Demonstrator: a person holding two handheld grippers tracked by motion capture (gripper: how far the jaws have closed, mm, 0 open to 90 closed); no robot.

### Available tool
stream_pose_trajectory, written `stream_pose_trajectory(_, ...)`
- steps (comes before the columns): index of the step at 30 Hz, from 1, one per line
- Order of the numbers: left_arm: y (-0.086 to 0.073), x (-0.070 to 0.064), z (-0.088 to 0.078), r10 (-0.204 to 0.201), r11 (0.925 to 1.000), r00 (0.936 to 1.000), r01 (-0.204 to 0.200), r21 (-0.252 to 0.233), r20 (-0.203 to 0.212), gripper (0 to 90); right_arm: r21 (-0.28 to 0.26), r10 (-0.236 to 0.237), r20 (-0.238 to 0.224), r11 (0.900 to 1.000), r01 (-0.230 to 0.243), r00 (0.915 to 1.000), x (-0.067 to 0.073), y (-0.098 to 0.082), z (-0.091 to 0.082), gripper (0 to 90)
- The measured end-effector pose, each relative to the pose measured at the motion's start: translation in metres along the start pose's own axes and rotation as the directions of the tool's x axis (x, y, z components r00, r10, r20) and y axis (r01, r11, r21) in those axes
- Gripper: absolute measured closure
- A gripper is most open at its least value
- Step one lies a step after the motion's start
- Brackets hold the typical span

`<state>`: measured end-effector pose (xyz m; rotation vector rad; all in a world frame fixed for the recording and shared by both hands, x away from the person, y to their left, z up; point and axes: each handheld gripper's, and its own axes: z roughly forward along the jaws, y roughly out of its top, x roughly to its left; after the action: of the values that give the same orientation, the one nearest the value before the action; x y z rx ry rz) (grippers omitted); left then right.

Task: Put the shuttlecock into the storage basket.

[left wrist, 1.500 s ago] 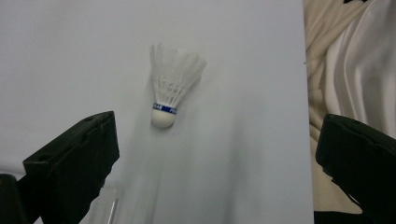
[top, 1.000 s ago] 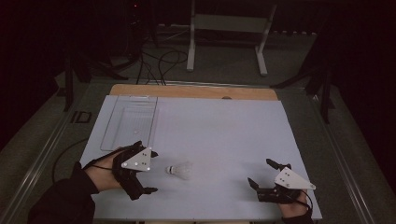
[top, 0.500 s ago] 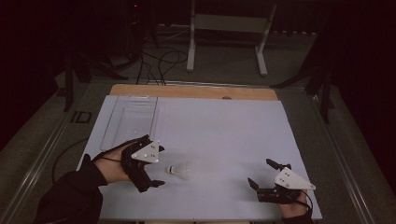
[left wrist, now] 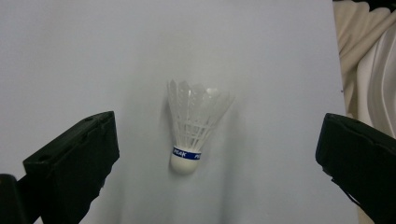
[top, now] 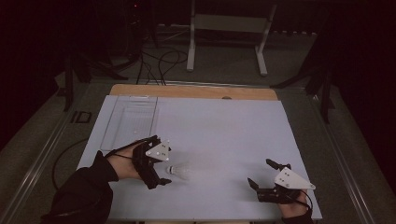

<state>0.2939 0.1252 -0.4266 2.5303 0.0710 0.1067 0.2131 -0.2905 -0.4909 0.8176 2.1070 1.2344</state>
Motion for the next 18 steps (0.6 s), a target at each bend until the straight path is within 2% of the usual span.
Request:
stream_pose_trajectory(4,-0.004,0.002,0.011,-0.009,0.9992,0.9997,0.009,0.04,0.021,0.2,0.0,0.0,0.0,1.0,0.0,1.0,0.0,0.0,0.0,8.6)
stream_pose_trajectory(10,-0.01,0.006,0.022,-0.027,0.998,0.9989,0.025,0.057,0.038,0.2,0.002,0.001,-0.003,1.0,-0.001,1.0,0.0,0.0,0.0,8.6)
stream_pose_trajectory(18,-0.011,0.005,0.035,-0.006,0.9956,0.9994,0.003,0.094,0.033,3.3,0.005,-0.002,-0.005,1.0,0.002,1.0,0.0,-0.001,0.001,8.6)
